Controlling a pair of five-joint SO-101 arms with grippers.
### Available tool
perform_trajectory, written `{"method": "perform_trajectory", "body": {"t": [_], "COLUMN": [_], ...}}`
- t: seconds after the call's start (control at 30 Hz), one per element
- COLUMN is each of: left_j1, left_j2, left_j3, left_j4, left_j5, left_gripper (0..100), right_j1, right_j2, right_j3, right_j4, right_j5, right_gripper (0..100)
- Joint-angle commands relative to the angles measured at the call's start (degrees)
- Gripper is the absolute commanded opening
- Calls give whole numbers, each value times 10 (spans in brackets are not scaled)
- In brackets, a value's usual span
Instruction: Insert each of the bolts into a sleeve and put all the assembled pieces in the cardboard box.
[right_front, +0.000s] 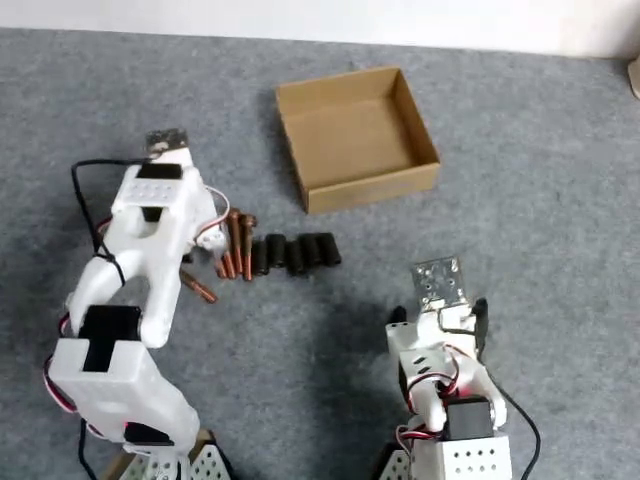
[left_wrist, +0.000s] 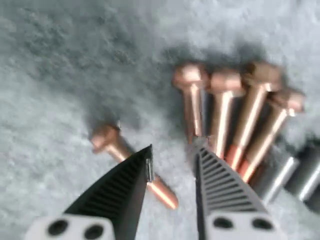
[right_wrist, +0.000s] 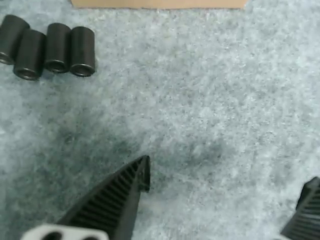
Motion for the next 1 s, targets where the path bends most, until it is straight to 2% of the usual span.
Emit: {"method": "perform_trajectory", "body": {"t": [0.0, 0.23, 0.4, 0.67, 0.97], "left_j1": [-2, -11, -51, -72, -71], "left_j2": [-4, -4, -4, 2, 3], "left_j3": [-31, -30, -33, -18, 80], "left_j4": [51, 78, 74, 74, -79], "left_j5": [39, 62, 98, 100, 102], "left_gripper": [147, 148, 148, 148, 148], "right_j1": [-4, -4, -4, -4, -2], "right_j2": [-3, -3, -3, -3, -3], "right_j3": [84, 84, 84, 84, 84], "right_j4": [2, 2, 2, 2, 3], "right_j5": [4, 4, 4, 5, 5], "right_gripper": [421, 421, 421, 421, 421]}}
